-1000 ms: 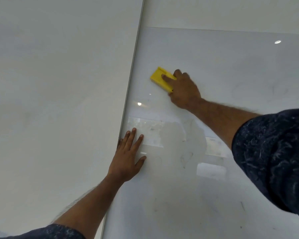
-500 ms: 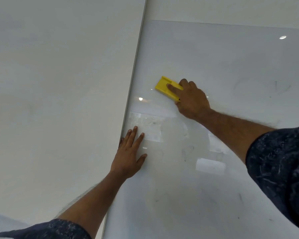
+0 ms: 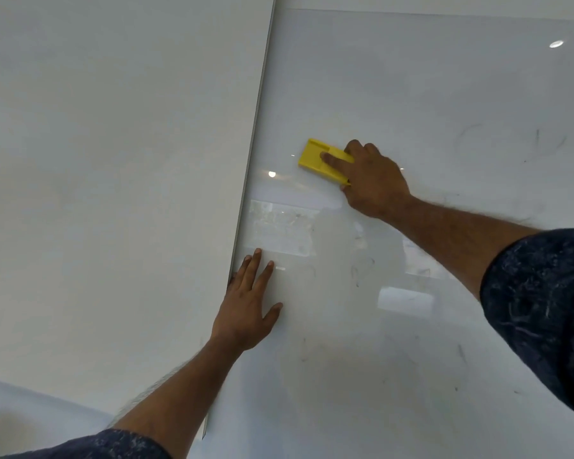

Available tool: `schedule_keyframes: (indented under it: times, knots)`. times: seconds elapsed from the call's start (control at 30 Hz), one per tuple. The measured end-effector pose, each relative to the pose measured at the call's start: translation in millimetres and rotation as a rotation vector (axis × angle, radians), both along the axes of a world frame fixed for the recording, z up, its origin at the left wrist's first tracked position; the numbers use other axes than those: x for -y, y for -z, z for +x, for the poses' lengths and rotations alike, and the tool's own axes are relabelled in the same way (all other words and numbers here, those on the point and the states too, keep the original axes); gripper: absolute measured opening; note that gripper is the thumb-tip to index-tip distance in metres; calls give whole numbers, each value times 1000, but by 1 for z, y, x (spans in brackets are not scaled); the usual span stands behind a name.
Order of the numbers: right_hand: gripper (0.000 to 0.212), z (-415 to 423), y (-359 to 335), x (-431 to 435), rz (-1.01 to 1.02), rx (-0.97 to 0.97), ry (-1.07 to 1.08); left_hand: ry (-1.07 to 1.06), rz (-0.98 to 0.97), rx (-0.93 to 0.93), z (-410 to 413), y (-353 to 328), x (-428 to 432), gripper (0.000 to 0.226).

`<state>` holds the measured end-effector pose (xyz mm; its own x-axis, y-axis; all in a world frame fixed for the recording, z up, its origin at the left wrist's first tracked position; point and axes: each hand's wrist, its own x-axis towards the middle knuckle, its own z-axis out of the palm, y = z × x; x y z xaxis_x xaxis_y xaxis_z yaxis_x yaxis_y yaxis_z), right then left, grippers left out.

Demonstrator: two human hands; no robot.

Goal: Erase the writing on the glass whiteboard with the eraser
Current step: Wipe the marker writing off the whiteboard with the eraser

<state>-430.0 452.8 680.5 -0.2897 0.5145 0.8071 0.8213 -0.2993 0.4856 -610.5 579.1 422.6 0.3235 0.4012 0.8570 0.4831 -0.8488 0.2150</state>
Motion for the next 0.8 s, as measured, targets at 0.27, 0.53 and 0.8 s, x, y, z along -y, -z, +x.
schedule_keyframes:
  times: [0.27, 0.53, 0.8]
  knots:
    - [67, -7, 110, -9, -204, 237, -46, -29, 2, -22, -2, 13, -2, 85]
    - [67, 4, 44, 10, 8, -25, -29, -39, -9, -24, 2, 17, -3, 87]
    - [67, 5, 131, 6, -216, 113, -105, 8, -12, -22, -1, 6, -3, 86]
